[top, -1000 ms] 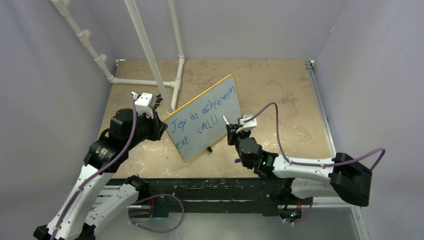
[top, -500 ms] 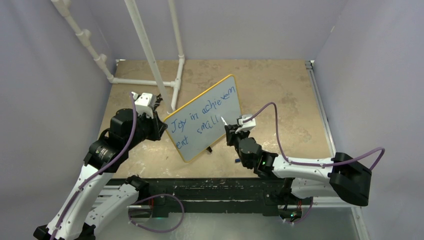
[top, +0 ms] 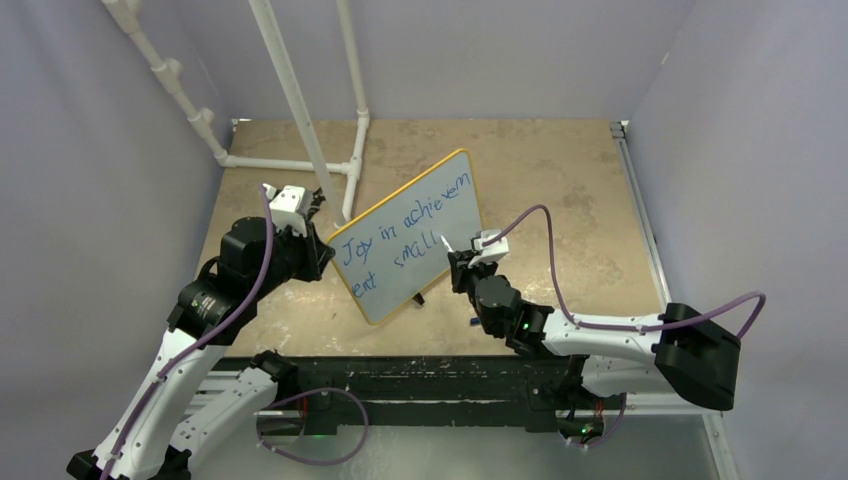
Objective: Write a sentence on the whiteboard
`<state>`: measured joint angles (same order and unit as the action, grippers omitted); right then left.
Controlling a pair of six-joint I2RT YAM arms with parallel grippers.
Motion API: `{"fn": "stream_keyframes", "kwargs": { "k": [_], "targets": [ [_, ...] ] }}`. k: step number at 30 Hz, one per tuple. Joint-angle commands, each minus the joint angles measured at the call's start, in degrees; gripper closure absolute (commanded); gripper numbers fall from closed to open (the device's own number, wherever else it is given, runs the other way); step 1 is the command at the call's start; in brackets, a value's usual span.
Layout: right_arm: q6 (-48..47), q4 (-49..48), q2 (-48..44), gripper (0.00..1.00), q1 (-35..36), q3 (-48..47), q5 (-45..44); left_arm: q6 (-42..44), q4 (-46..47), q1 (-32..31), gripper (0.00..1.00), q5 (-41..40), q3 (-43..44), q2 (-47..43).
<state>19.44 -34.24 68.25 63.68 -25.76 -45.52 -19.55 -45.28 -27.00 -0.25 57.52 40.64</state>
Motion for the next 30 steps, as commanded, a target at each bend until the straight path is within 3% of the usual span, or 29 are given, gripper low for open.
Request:
{"fn": "stream_keyframes", "kwargs": {
  "k": [1, 11, 16, 24, 26, 30],
  "targets": [
    [-0.26, -1.86, 0.75, 1.00, -0.14, -0.87, 0.28, -0.58, 0.24, 0.11, 1.00, -0.35, 1.72, 0.14],
    [-0.81, -1.97, 0.53, 1.00, -0.14, -0.76, 0.43, -0.66, 0.02, 0.11, 1.00, -0.45, 1.72, -0.04],
    [1.29, 5.29, -4.93, 1.00, -0.14, -1.88, -2.21, -0.52, -0.01, 0.11, 0.98, -0.45, 2.32, 0.04],
    [8.06, 27.56, -16.27, 1.00, -0.05, -5.83, 2.60, 1.37, -0.65, 0.11, 0.57, -1.95, 4.64, 0.48],
    [8.28, 33.00, -17.24, 1.00, -0.09, -8.09, 8.00, 2.85, -1.53, 0.12, 0.48, -3.73, 6.81, 1.37],
    [6.09, 42.63, -17.22, 1.00, -0.14, -14.09, 14.94, 6.71, -1.74, 0.11, 0.38, -5.32, 11.97, 3.46]
  ]
}}
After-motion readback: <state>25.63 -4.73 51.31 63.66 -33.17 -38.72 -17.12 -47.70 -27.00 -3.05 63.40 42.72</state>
